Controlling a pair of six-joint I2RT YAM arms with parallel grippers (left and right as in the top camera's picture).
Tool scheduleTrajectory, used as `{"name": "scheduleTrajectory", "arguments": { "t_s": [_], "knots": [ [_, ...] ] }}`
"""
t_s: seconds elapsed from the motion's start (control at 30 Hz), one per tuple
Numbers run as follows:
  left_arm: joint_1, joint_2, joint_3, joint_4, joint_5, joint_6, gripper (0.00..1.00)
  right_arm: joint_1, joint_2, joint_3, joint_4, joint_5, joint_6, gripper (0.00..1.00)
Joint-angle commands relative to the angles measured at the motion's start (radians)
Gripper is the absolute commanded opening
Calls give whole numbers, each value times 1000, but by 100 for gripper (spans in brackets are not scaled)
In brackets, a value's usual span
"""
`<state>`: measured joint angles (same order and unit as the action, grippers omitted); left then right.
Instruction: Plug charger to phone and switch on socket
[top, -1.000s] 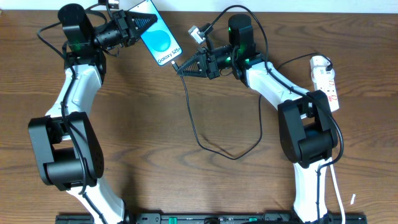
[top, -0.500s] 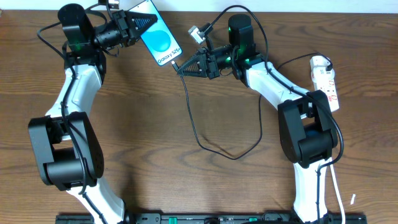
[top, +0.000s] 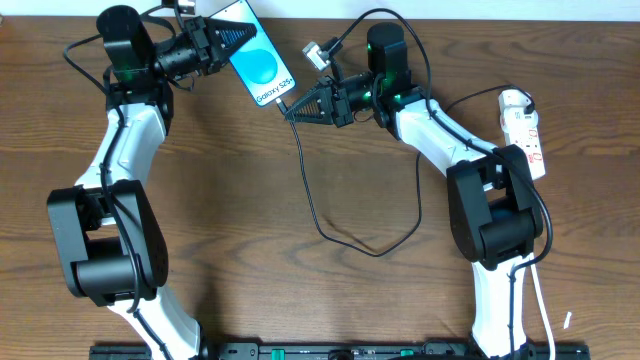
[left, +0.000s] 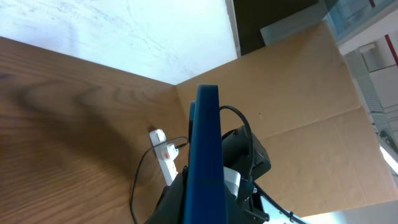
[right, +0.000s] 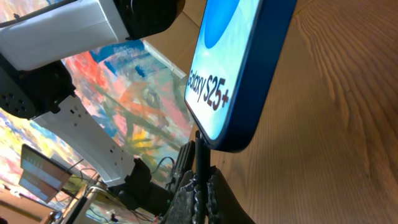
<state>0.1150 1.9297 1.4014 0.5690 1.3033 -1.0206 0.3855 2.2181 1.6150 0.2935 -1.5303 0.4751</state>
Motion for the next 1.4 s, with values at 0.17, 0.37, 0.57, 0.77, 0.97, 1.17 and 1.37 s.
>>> {"name": "scheduleTrajectory", "arguments": {
  "t_s": [0.17,0.37,0.57,0.77,0.97,1.17,1.37],
  "knots": [
    [-3,-35,10,8,25,14,7,-6,8,6,3,2,15,1],
    [-3,-35,10,8,25,14,7,-16,8,6,8,2,23,1],
    [-3,-35,10,8,26,17,7,-15,8,6,10,2,26,1],
    [-3,-35,10,8,25,18,7,-15,8,6,10,0,34,1],
    [-4,-35,10,8,25,36,7,-15,8,6,10,-10,34,1],
    [-5,-35,10,8,25,40,7,-15,8,6,10,-11,37,1],
    [-6,-35,10,8,26,39,7,-15,8,6,10,-10,37,1]
  ]
}}
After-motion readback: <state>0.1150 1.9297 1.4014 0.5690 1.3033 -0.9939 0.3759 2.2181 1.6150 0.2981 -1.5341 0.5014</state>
